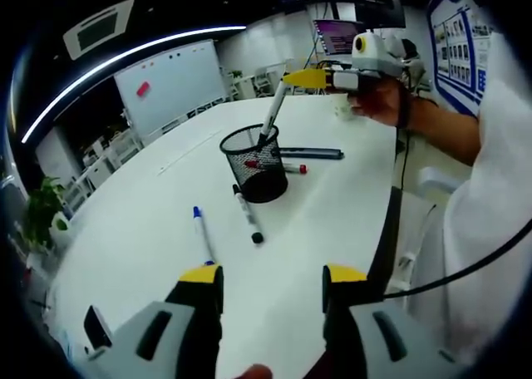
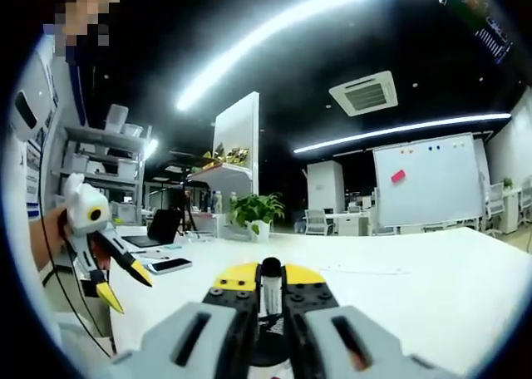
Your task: Place the scattered laser pointers and whiteboard markers into the pen holder and stack the scattered paper cups together
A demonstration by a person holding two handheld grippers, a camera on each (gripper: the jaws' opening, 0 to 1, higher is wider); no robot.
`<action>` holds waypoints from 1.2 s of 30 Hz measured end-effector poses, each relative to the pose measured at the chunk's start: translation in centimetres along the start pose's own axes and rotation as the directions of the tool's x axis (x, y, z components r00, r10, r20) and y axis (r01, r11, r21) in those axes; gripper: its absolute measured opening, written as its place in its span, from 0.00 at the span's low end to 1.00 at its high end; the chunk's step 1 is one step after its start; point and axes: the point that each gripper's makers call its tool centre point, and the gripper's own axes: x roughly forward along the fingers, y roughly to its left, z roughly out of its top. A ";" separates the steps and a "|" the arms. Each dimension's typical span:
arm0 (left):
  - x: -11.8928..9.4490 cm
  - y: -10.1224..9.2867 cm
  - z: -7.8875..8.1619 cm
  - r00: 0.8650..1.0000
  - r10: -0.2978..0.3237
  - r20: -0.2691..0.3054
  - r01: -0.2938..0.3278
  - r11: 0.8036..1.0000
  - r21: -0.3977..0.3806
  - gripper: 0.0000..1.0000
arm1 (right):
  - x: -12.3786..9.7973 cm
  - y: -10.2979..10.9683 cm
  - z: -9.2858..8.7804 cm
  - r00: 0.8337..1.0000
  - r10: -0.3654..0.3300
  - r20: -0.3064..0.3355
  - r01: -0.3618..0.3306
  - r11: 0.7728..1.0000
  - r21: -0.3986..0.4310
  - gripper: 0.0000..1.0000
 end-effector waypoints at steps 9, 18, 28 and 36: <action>0.0 0.0 -0.2 1.000 0.000 -0.003 0.000 1.000 -0.001 0.49 | 0.2 0.3 -0.5 1.000 0.004 -0.016 -0.004 1.000 -0.006 0.09; 0.0 0.0 0.0 1.000 -0.004 0.003 0.004 1.000 -0.002 0.49 | 0.4 0.4 -0.7 1.000 0.004 -0.024 -0.004 1.000 0.000 0.10; 0.0 -0.3 -0.3 1.000 -0.012 -0.007 0.012 1.000 0.004 0.49 | 0.7 0.4 -1.3 0.999 0.007 -0.038 -0.007 1.000 -0.001 0.10; -0.2 0.1 -0.3 1.000 0.001 -0.003 -0.001 1.000 -0.003 0.49 | 1.0 0.6 -1.7 0.999 0.015 -0.047 -0.015 1.000 -0.003 0.10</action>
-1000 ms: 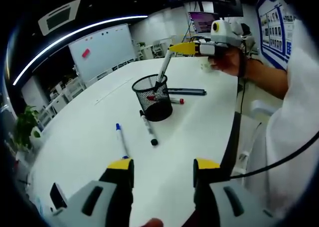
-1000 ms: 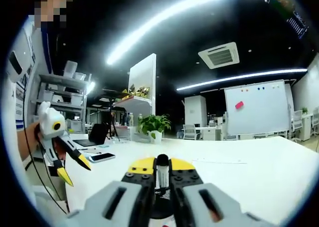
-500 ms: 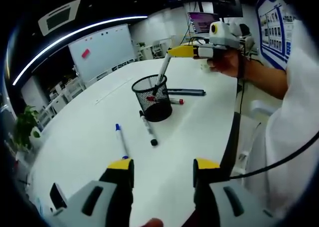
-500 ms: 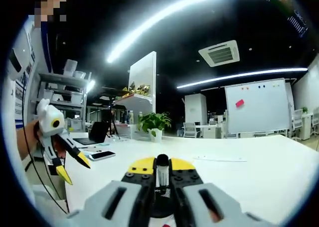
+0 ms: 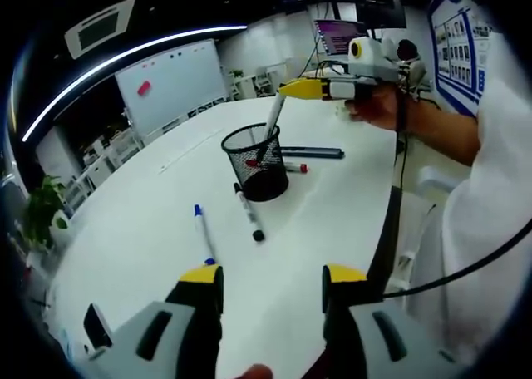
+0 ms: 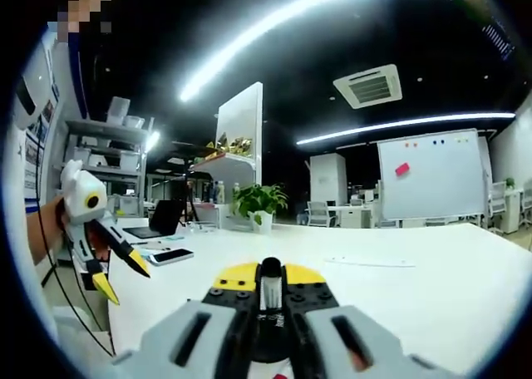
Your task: Place the scattered laser pointers and whiteboard markers into the pen holder and stack the scattered paper cups together
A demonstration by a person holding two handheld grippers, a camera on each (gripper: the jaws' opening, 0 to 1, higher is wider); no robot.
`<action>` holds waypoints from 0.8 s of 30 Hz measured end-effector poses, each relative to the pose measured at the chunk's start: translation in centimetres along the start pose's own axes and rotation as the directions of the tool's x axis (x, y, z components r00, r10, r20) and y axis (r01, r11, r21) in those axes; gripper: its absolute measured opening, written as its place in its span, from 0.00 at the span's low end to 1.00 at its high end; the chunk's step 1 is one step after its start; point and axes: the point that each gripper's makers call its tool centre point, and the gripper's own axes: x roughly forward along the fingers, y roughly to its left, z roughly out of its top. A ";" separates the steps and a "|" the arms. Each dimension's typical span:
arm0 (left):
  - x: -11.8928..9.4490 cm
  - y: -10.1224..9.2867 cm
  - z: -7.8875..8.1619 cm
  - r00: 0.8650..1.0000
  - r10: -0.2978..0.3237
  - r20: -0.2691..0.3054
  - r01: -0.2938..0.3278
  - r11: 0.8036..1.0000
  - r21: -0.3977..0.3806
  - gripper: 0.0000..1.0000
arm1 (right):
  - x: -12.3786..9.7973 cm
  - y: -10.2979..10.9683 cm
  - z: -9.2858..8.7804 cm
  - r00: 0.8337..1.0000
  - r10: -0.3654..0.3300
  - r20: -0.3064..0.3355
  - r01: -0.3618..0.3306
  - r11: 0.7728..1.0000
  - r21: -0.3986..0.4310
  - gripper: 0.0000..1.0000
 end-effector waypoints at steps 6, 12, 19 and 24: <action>0.0 0.0 0.2 1.000 0.001 0.009 -0.001 1.000 0.001 0.48 | 0.1 -0.1 -0.1 1.000 -0.004 -0.005 0.004 1.000 -0.001 0.10; -0.1 0.1 0.0 1.000 0.003 0.004 -0.003 1.000 0.000 0.48 | 0.2 -0.1 -0.2 1.000 -0.002 -0.013 0.002 1.000 -0.002 0.10; -0.1 -0.1 0.1 1.000 0.001 0.003 -0.001 1.000 0.005 0.48 | 0.4 0.0 -0.6 1.000 -0.001 -0.021 0.000 1.000 -0.004 0.10; 0.0 -0.1 0.1 1.000 -0.003 0.004 0.003 1.000 0.001 0.48 | 0.6 0.1 -1.0 1.000 -0.001 -0.029 0.001 1.000 -0.011 0.10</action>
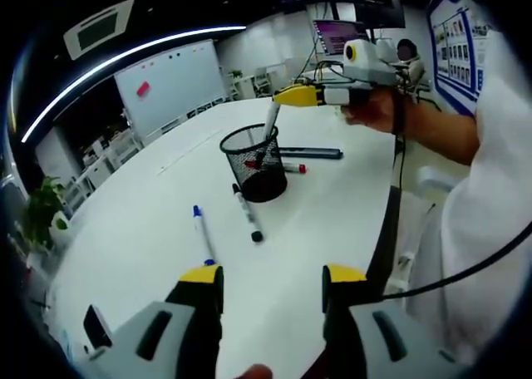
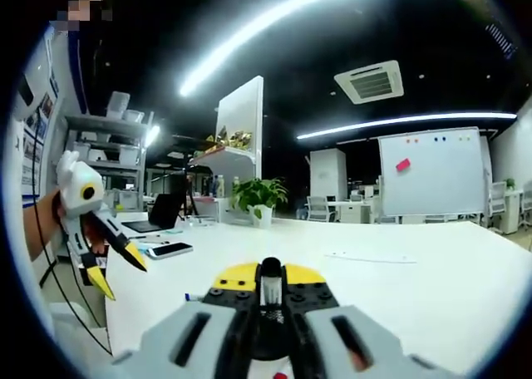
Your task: Place the scattered laser pointers and whiteboard markers into the pen holder and stack the scattered paper cups together
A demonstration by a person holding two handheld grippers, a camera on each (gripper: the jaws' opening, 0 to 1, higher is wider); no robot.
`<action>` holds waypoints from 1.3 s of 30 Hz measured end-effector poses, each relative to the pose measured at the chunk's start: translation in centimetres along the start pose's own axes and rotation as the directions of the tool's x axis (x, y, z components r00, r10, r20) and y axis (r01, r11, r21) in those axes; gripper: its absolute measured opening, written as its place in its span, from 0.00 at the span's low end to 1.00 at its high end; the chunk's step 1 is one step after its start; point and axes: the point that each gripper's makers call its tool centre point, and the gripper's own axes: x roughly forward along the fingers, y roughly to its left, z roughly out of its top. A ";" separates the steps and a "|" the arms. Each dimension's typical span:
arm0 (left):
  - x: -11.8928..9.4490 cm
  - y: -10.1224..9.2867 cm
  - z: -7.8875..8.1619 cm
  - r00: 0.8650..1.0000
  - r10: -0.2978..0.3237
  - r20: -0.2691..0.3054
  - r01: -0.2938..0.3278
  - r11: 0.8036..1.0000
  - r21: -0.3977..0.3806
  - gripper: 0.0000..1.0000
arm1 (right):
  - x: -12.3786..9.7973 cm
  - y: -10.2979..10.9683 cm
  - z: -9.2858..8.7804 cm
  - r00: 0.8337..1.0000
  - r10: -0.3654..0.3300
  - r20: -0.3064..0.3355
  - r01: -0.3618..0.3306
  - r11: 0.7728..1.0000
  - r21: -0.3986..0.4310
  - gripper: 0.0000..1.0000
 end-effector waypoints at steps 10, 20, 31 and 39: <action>0.1 -0.1 -0.1 1.000 -0.004 -0.002 0.004 1.000 0.000 0.48 | 0.2 0.0 -0.6 1.000 -0.001 -0.012 0.001 1.000 0.004 0.10; 0.0 -0.1 -0.2 1.000 -0.002 -0.004 0.002 1.000 -0.002 0.48 | 0.5 0.2 -1.0 1.000 0.004 -0.025 -0.004 1.000 0.007 0.10; 0.0 -0.2 -0.2 1.000 -0.004 -0.004 0.004 1.000 -0.001 0.48 | 0.7 0.3 -1.3 0.999 0.004 -0.037 -0.004 1.000 -0.004 0.10; -0.1 -0.2 -0.3 1.000 -0.003 -0.005 0.003 1.000 0.000 0.48 | 0.9 0.7 -1.5 0.999 0.011 -0.050 -0.012 1.000 -0.020 0.10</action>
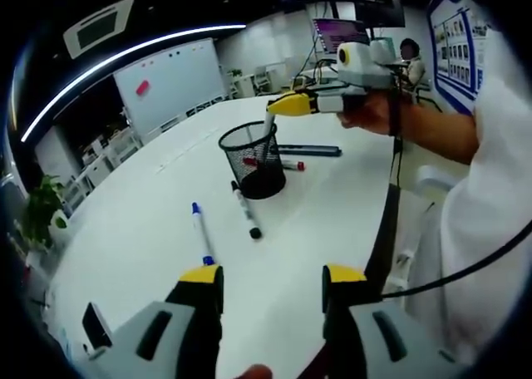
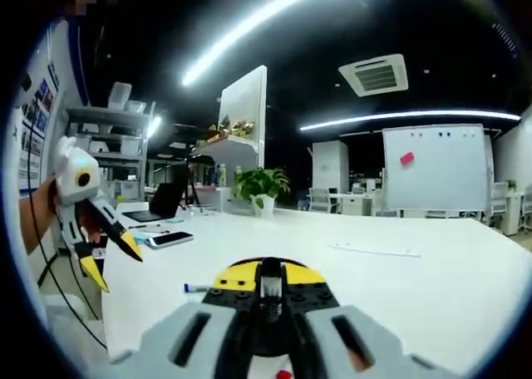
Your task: Place the scattered laser pointers and whiteboard markers into the pen holder and stack the scattered paper cups together
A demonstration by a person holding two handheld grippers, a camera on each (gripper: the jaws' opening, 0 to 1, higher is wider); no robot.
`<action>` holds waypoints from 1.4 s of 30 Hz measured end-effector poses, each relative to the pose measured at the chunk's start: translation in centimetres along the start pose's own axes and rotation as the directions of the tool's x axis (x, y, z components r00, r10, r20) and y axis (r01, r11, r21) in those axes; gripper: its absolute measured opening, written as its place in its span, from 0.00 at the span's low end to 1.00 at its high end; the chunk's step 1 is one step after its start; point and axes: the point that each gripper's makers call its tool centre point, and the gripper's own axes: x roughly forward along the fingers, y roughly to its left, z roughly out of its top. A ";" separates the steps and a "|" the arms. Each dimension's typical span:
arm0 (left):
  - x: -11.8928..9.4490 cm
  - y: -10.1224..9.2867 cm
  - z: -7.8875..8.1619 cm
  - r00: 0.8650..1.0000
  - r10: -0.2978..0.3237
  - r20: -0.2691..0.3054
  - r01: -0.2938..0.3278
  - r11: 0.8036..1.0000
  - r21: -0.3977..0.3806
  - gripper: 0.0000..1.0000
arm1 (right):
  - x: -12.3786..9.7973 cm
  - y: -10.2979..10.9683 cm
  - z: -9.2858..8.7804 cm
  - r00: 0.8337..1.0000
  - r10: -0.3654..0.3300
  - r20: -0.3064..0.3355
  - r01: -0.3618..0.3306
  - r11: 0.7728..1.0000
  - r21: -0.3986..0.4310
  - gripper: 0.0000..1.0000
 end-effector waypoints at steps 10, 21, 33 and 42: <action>0.0 0.0 0.0 1.000 0.000 0.002 0.000 1.000 -0.002 0.48 | 0.2 -0.1 -0.4 1.000 -0.005 -0.013 0.005 1.000 0.012 0.10; 0.0 0.0 0.0 1.000 0.001 0.002 -0.001 1.000 -0.004 0.48 | 0.4 -0.1 -0.5 1.000 -0.007 -0.014 0.008 1.000 0.018 0.10; 0.0 0.0 -0.1 1.000 0.002 0.001 -0.002 1.000 -0.004 0.48 | 0.5 -0.3 -0.9 0.999 -0.007 -0.032 0.008 1.000 0.016 0.10; 0.0 0.0 -0.1 1.000 0.003 0.003 -0.003 1.000 -0.005 0.48 | 0.5 -0.2 -1.3 0.999 -0.013 -0.046 0.014 1.000 0.020 0.10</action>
